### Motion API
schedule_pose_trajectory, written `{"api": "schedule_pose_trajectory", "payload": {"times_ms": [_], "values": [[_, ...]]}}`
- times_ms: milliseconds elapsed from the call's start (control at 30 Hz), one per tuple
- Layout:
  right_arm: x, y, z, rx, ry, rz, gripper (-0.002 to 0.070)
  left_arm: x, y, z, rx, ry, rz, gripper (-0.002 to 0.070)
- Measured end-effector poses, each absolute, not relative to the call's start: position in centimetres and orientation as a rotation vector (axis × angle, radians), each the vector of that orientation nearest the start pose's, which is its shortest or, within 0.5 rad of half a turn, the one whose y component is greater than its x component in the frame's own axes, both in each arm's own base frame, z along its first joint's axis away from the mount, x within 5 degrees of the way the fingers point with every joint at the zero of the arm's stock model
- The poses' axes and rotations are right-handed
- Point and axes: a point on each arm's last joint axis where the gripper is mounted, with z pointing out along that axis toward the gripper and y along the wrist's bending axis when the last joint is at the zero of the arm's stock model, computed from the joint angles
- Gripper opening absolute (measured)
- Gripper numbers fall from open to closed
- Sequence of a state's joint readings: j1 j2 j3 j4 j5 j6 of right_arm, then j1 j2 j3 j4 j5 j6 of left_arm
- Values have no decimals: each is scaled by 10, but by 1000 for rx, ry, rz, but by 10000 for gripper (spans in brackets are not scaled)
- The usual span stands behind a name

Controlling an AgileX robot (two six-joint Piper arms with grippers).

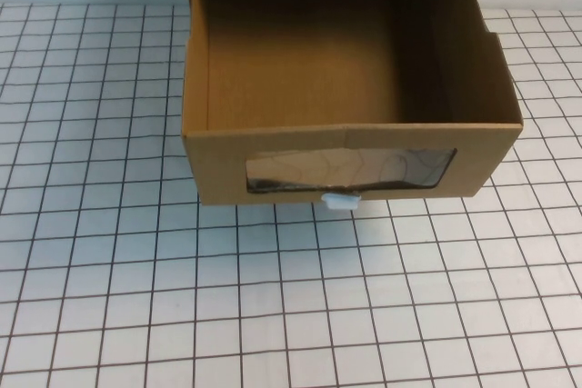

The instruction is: Close the shoe box

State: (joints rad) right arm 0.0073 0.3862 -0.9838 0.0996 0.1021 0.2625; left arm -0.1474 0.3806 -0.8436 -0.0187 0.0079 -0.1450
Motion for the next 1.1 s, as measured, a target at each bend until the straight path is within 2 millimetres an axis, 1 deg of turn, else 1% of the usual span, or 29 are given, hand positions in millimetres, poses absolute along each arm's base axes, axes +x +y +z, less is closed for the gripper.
{"api": "schedule_pose_trajectory", "payload": {"times_ms": [100,167,233,267,367,433,467,500,567,633,733,800,867,933,1000,1033,1100], "values": [[45,3,487,179,1205,321,-14,60,-9,456,-10,1165,-278,-5],[69,4,478,169,1334,284,-14,78,-12,451,-10,1230,-274,-5],[89,4,470,167,1425,269,-14,93,-14,447,-12,1286,-273,-5],[97,5,466,175,1469,283,-14,102,-15,444,-15,1317,-275,-5],[117,12,455,224,1581,416,-14,128,-19,434,-22,1411,-275,-5],[128,19,448,197,1654,486,-14,144,-22,429,-23,1486,-271,-5],[134,25,445,155,1694,519,-14,155,-23,427,-24,1539,-268,-5],[140,30,441,90,1728,527,-14,164,-25,426,-20,1587,-259,-5],[150,46,434,-99,1781,564,-14,179,-31,428,28,1673,-240,-5],[156,62,428,-309,1791,607,-14,193,-39,439,97,1719,-228,-5],[165,84,419,-646,1738,642,-14,217,-58,454,223,1780,-243,-5],[170,96,412,-849,1668,646,-14,236,-75,463,324,1826,-283,-5],[176,106,404,-1013,1611,674,-14,256,-93,463,419,1888,-352,-5],[179,112,398,-1116,1568,705,-14,274,-109,465,516,1915,-425,-5],[183,115,392,-1178,1541,713,-14,296,-127,465,596,1927,-529,-5],[185,116,390,-1205,1528,709,-14,304,-133,468,620,1915,-567,-6],[187,117,387,-1244,1508,692,-14,326,-147,467,656,1911,-655,-6]]}}
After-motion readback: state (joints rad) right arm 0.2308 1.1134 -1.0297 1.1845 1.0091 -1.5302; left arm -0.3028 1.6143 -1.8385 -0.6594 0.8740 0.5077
